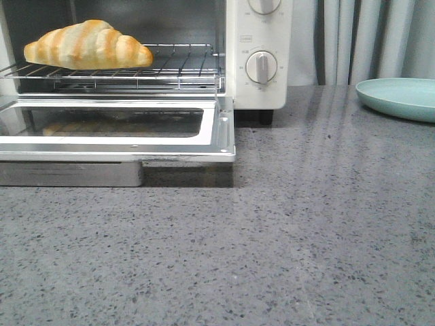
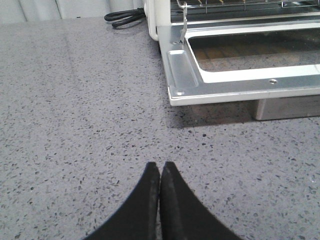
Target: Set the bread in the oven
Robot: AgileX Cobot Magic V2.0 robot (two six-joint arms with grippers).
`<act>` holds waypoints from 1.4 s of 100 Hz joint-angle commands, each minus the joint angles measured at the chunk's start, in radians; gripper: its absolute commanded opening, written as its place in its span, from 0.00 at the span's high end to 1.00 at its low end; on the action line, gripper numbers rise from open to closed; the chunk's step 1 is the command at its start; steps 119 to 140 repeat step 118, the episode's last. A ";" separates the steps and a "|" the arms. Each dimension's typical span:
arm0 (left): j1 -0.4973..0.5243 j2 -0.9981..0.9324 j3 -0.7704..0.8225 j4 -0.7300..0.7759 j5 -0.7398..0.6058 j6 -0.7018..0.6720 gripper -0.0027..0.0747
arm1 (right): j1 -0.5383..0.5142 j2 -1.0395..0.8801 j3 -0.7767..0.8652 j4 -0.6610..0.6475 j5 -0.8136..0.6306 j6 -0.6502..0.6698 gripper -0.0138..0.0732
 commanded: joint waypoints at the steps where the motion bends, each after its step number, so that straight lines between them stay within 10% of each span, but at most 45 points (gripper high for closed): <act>1: 0.004 -0.030 0.022 -0.010 -0.050 -0.009 0.99 | -0.081 0.011 0.083 -0.060 -0.197 0.090 0.90; 19: 0.004 -0.030 0.022 -0.010 -0.050 -0.009 0.99 | -0.185 0.011 0.303 0.017 -0.390 0.090 0.90; 41: 0.004 -0.030 0.022 -0.010 -0.050 -0.009 0.99 | -0.204 -0.014 0.297 0.071 -0.184 0.052 0.90; 140: 0.004 -0.030 0.022 -0.010 -0.050 -0.009 0.99 | -0.204 -0.014 0.297 0.071 -0.193 0.050 0.90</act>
